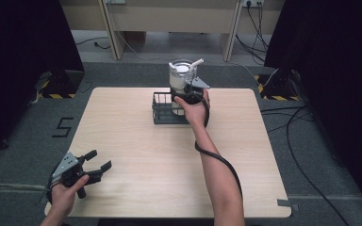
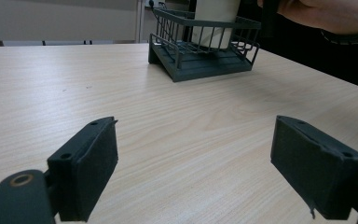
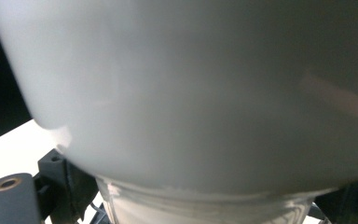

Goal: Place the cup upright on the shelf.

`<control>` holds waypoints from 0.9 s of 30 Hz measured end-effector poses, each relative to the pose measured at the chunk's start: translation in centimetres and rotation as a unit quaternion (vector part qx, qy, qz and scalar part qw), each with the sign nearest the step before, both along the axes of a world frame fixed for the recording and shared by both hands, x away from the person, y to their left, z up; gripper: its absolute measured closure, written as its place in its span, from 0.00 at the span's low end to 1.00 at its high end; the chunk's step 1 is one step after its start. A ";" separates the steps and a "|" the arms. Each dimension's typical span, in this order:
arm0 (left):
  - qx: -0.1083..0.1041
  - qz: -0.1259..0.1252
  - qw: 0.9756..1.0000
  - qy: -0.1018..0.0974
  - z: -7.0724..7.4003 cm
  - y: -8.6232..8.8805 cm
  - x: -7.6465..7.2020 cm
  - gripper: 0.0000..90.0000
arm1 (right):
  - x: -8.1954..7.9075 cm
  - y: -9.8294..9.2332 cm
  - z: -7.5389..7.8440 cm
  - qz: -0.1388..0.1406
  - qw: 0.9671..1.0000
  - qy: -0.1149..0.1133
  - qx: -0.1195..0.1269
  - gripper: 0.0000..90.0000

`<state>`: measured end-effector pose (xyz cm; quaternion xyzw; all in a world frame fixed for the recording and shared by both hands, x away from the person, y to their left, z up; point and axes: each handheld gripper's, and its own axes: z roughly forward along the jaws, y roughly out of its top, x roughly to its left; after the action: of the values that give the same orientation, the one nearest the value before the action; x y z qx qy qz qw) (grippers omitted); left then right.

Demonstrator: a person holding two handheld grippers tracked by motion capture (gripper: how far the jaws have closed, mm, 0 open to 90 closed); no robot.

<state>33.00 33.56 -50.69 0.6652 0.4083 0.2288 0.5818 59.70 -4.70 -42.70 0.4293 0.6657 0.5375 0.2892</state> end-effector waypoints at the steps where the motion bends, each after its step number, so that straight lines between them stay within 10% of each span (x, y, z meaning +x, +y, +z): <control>1: 0.000 0.000 1.000 0.000 0.0 0.0 0.0 0.16 | 0.0 0.0 0.0 0.000 1.000 0.000 0.000 0.12; 27: 0.003 0.000 1.000 -0.002 0.0 0.0 0.0 0.16 | -1.3 0.4 -0.7 -0.009 0.999 -0.034 0.008 0.09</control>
<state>32.98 33.52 -50.67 0.6664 0.4068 0.2316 0.5804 58.44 -4.28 -43.40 0.4191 0.6471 0.5547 0.3129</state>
